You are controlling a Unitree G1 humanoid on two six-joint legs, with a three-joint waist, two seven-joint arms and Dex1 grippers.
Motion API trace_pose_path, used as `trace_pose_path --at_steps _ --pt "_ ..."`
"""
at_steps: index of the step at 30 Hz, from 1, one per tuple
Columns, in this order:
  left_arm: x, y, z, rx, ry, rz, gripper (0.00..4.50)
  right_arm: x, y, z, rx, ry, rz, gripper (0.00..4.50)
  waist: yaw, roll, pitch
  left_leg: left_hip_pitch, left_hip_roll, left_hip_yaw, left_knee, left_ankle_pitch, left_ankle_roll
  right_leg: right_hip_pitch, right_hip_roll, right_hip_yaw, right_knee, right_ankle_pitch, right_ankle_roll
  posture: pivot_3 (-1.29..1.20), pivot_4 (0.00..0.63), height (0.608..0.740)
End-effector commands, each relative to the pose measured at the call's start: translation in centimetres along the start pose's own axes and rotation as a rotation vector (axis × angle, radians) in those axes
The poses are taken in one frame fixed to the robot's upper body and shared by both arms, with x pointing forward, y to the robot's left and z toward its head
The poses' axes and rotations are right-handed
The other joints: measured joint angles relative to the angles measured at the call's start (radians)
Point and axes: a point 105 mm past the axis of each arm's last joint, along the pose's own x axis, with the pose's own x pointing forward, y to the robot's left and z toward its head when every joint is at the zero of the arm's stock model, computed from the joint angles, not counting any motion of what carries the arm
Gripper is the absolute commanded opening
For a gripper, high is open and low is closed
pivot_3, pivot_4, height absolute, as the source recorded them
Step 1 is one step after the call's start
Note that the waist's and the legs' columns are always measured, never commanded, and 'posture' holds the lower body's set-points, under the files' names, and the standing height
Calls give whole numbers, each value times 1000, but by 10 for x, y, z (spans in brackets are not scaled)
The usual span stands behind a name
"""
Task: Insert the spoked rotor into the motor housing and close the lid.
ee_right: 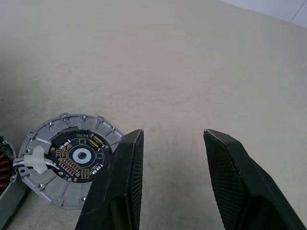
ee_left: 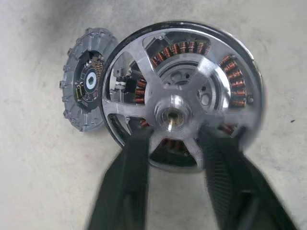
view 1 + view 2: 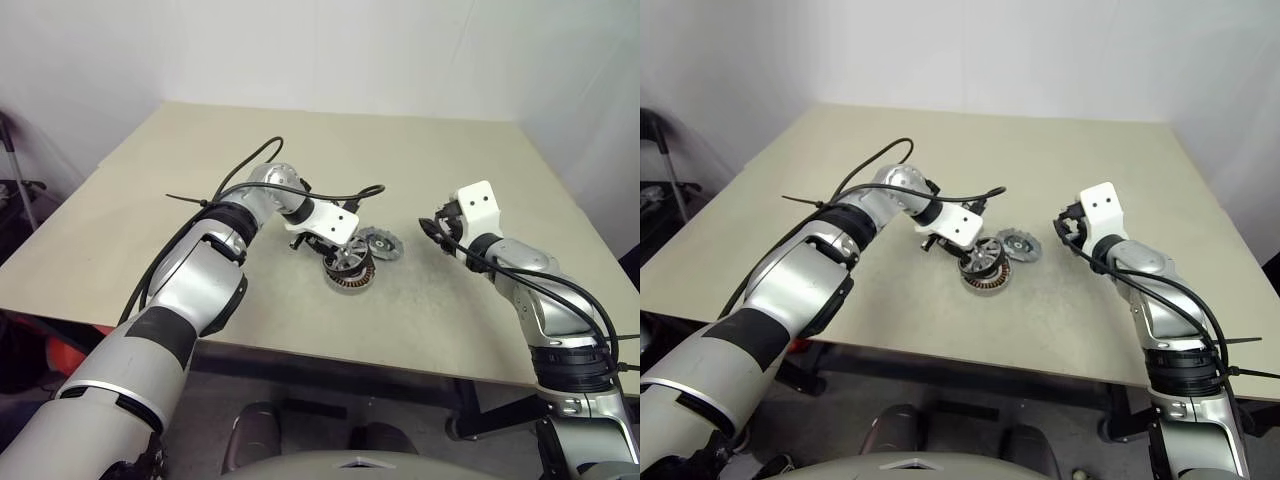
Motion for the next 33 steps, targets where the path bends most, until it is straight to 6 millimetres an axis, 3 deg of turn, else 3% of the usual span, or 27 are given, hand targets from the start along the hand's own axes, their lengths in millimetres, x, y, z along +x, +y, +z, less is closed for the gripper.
trace_pose_path --at_steps 1,10,13,18,21,24,30,33 --pt "-10 14 5 10 1 61 2925 -3 -7 20 -9 -70 -28 2052 0 0 0 0 0 0 0 0 0 0 0 0 0 0 0 0 0 740" --pt "-34 34 9 -49 -68 201 2925 1 -2 26 -10 -108 -4 2052 0 0 0 0 0 0 0 0 0 0 -1 0 0 0 0 0 0 740" --pt "-60 51 10 -180 -176 354 2925 1 13 27 -32 -140 75 2052 -1 0 0 0 -1 0 0 0 0 0 -1 0 0 0 0 0 0 740" --pt "-86 49 -1 -536 -503 461 2925 -5 59 24 -144 -154 285 2052 -4 0 0 1 0 0 -1 0 0 0 -1 -1 -1 0 0 0 0 740" --pt "-92 36 -3 -656 -681 468 2925 -12 79 28 -194 -171 395 2052 -6 1 0 0 0 0 -1 -1 1 0 -1 -1 -1 0 0 0 0 740" --pt "-82 9 -10 -774 -748 528 2925 -11 95 26 -250 -154 466 2052 -9 1 0 1 0 0 -1 -1 3 1 -1 -1 -1 0 -1 0 0 740" --pt "-64 -43 -25 -1025 -744 683 2925 -1 107 35 -311 -160 523 2052 -15 1 0 -1 2 0 0 -2 3 0 -1 -2 -1 -1 -1 0 0 740" --pt "-66 -56 -32 -1091 -719 748 2925 5 111 39 -299 -169 539 2052 -16 1 0 0 2 0 0 -2 3 1 -1 -2 -2 -1 -1 0 0 740"
